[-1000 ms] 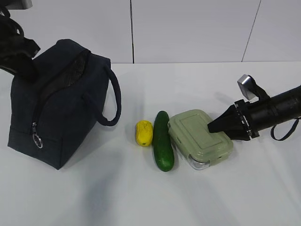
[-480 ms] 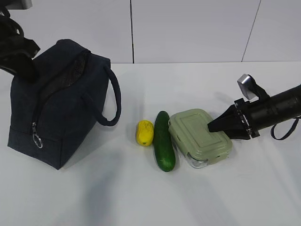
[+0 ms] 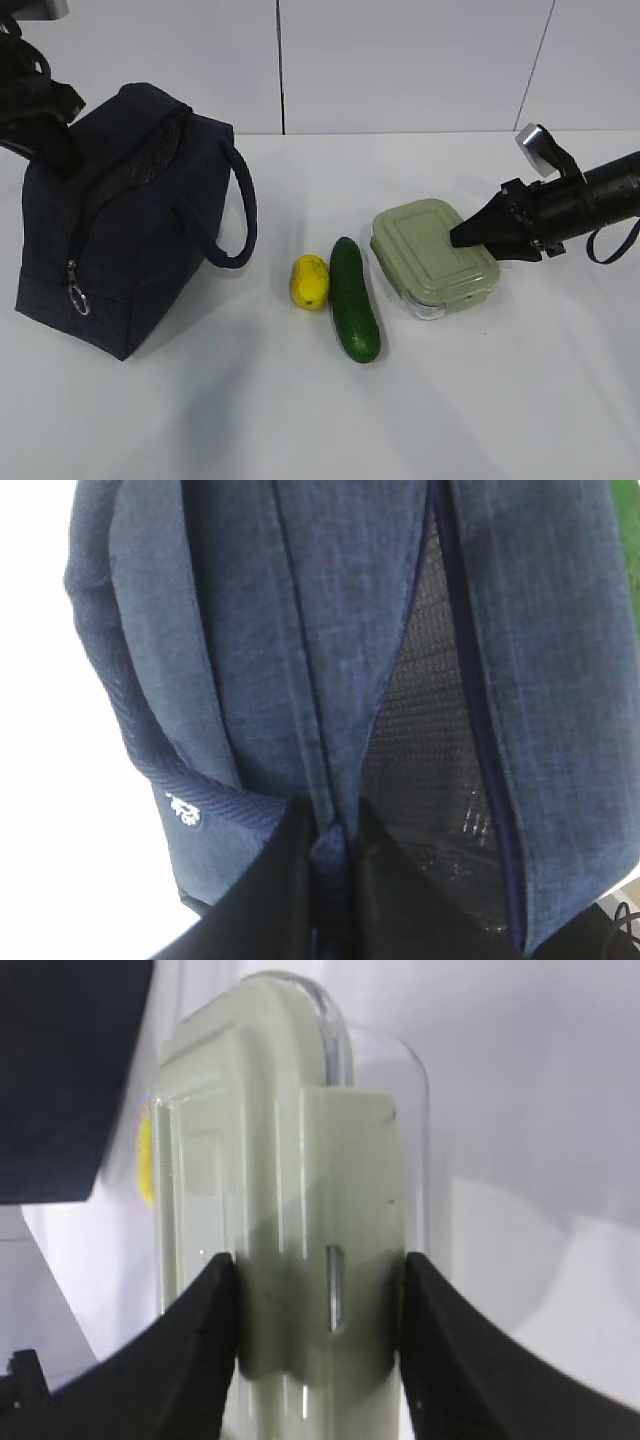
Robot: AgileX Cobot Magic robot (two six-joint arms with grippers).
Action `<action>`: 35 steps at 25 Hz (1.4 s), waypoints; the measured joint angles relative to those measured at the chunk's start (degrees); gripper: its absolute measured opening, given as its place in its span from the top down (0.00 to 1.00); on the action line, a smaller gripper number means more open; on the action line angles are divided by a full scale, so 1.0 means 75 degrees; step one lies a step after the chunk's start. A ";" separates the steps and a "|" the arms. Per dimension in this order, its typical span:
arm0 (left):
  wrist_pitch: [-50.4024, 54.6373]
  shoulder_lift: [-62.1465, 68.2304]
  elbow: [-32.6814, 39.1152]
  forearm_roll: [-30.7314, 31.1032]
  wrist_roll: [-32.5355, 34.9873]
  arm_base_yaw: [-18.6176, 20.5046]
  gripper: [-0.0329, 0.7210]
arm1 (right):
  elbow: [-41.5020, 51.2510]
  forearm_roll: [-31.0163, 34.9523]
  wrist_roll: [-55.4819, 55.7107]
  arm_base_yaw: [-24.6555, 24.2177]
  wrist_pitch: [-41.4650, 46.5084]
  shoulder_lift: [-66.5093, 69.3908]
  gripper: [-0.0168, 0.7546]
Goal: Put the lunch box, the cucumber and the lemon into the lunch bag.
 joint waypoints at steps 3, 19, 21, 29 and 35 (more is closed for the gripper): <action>0.0000 0.0000 0.0000 0.0000 0.0000 0.0000 0.93 | -0.0015 0.0281 0.0107 0.0000 0.0000 -0.0088 0.51; 0.0000 0.0000 0.0000 0.0079 0.0000 0.0000 0.93 | -0.0032 0.1209 0.0664 0.0068 0.0012 -0.0955 0.51; 0.0000 0.0000 0.0000 0.0079 0.0000 0.0000 0.93 | -0.0066 0.1216 0.0752 0.0231 0.0012 -0.1073 0.51; 0.0000 0.0000 0.0000 0.0079 0.0000 0.0000 0.93 | -0.0803 0.1228 0.1163 0.1421 0.0044 -0.1228 0.51; 0.0000 0.0000 0.0000 0.0079 0.0000 0.0000 0.93 | -0.1143 0.1371 0.1294 0.2118 0.0178 -0.1228 0.51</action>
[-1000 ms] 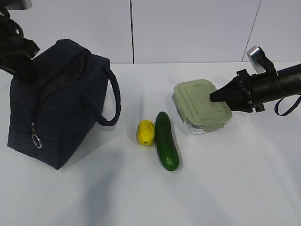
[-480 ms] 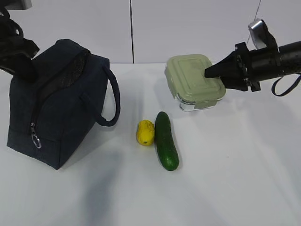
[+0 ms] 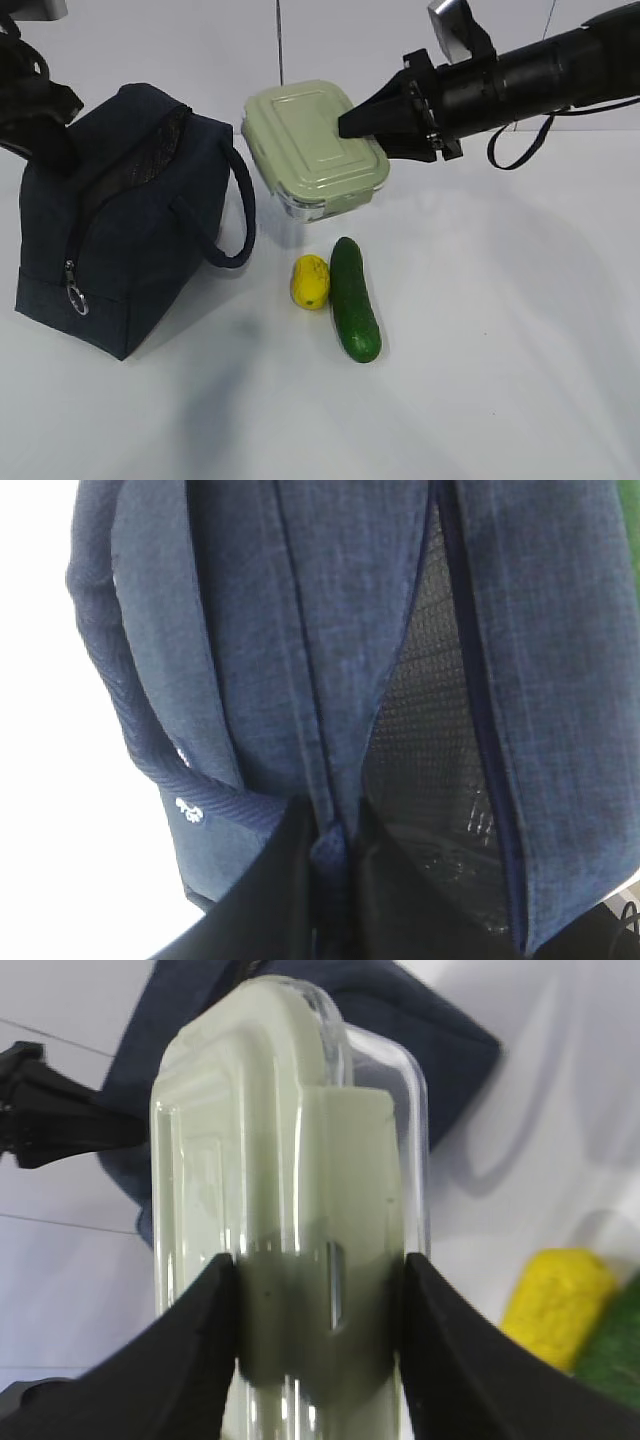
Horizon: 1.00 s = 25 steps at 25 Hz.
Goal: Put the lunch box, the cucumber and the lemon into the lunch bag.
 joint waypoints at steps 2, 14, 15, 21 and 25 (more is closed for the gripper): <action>0.0000 0.0000 0.0000 0.0000 0.0000 0.0000 0.93 | -0.0068 0.0111 0.0000 0.0162 0.0017 0.0000 0.51; -0.0015 0.0000 0.0000 -0.0194 0.0000 -0.0574 0.93 | -0.0172 0.0525 0.0017 0.0739 0.0017 0.0035 0.51; -0.0015 0.0000 0.0000 -0.0211 0.0000 -0.0598 0.93 | -0.0172 0.0557 0.0017 0.0736 0.0017 0.0087 0.51; -0.0015 0.0000 0.0000 -0.0314 0.0000 -0.0634 0.93 | -0.0188 0.0609 0.0004 0.0754 0.0032 0.0618 0.51; -0.0015 0.0000 0.0000 -0.0525 0.0000 -0.0634 0.93 | -0.0188 0.0609 0.0004 0.0802 0.0005 0.1000 0.51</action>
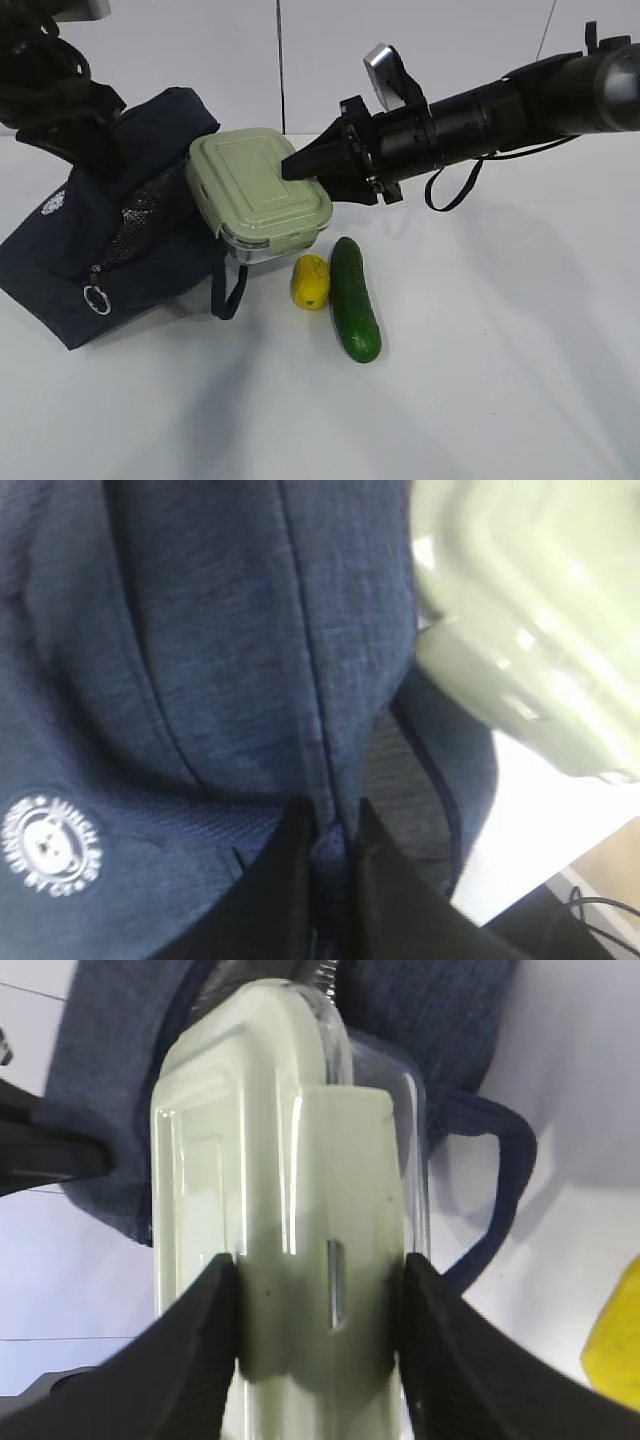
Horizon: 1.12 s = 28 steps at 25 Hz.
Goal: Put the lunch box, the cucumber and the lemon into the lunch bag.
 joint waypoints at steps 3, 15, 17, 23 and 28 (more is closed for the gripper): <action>0.0000 0.0000 0.0000 -0.0105 0.0000 -0.0028 0.93 | 0.0000 0.0015 0.0000 0.0027 -0.0018 0.0219 0.51; 0.0222 0.0000 0.0000 -0.0407 0.0000 -0.0320 0.93 | -0.0016 0.0996 -0.0413 0.0527 -0.0094 0.0586 0.51; 0.0222 0.0000 0.0000 -0.0557 0.0000 -0.0339 0.93 | -0.0016 0.1243 -0.0525 0.0527 -0.0122 0.0714 0.51; 0.0227 0.0131 0.0000 -0.0982 0.0000 -0.0343 0.93 | -0.0016 0.1722 -0.1024 0.0527 -0.0226 0.0890 0.52; 0.0125 0.0203 0.0000 -0.1375 0.0013 -0.0343 0.93 | -0.0016 0.1880 -0.1234 0.0558 -0.0436 0.0890 0.52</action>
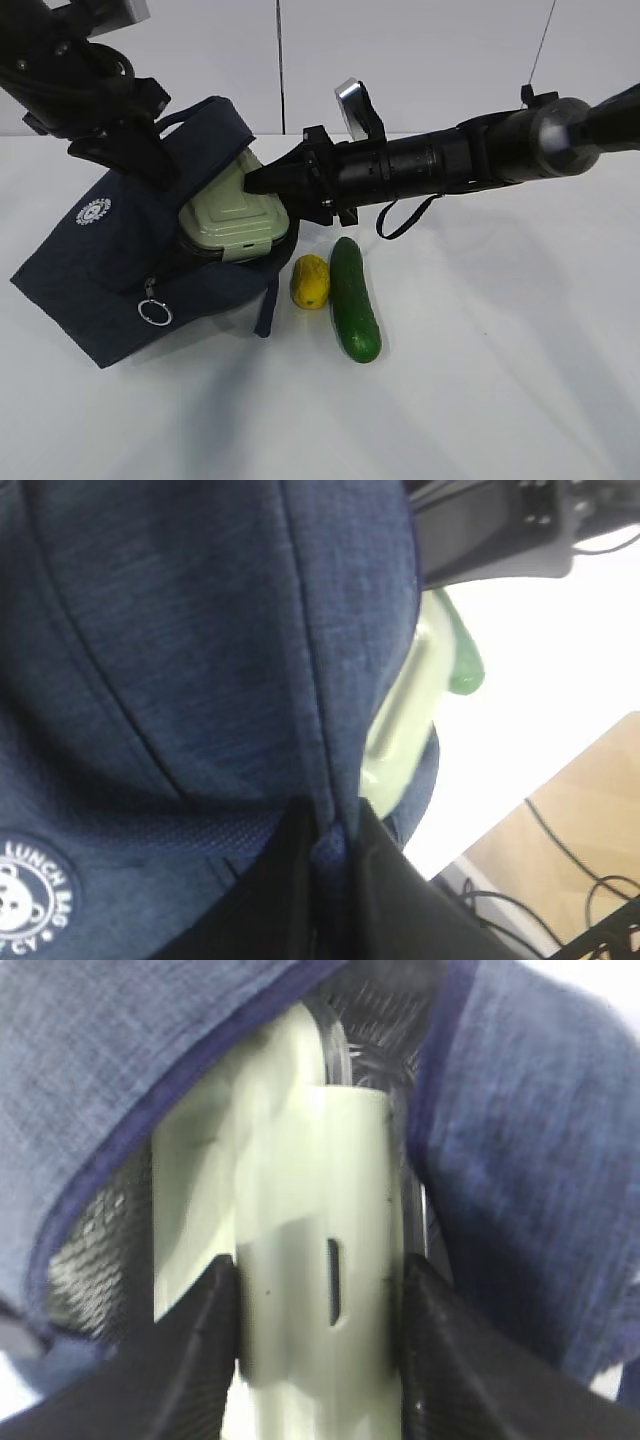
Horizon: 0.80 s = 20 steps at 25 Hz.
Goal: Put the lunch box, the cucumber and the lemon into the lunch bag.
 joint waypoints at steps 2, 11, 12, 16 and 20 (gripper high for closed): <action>-0.0074 0.0017 0.0000 -0.0131 0.0000 0.0000 0.93 | 0.0000 0.0036 -0.0119 0.0049 -0.0167 0.0000 0.52; -0.0257 0.0017 0.0000 -0.0295 -0.0014 -0.0248 0.93 | 0.0000 0.0161 -0.0602 0.0515 -0.1102 0.0000 0.52; -0.0275 0.0036 0.0000 -0.0295 -0.0045 -0.0248 0.93 | 0.0000 0.0175 -0.0637 0.0570 -0.1193 0.0000 0.52; -0.0301 0.0136 0.0000 -0.0309 -0.0141 -0.0248 0.93 | 0.0000 0.0175 -0.0803 0.0801 -0.1559 0.0000 0.52; -0.0308 0.0252 0.0000 -0.0306 -0.0171 -0.0248 0.93 | 0.0000 0.0106 -0.0849 0.0953 -0.1884 0.0019 0.52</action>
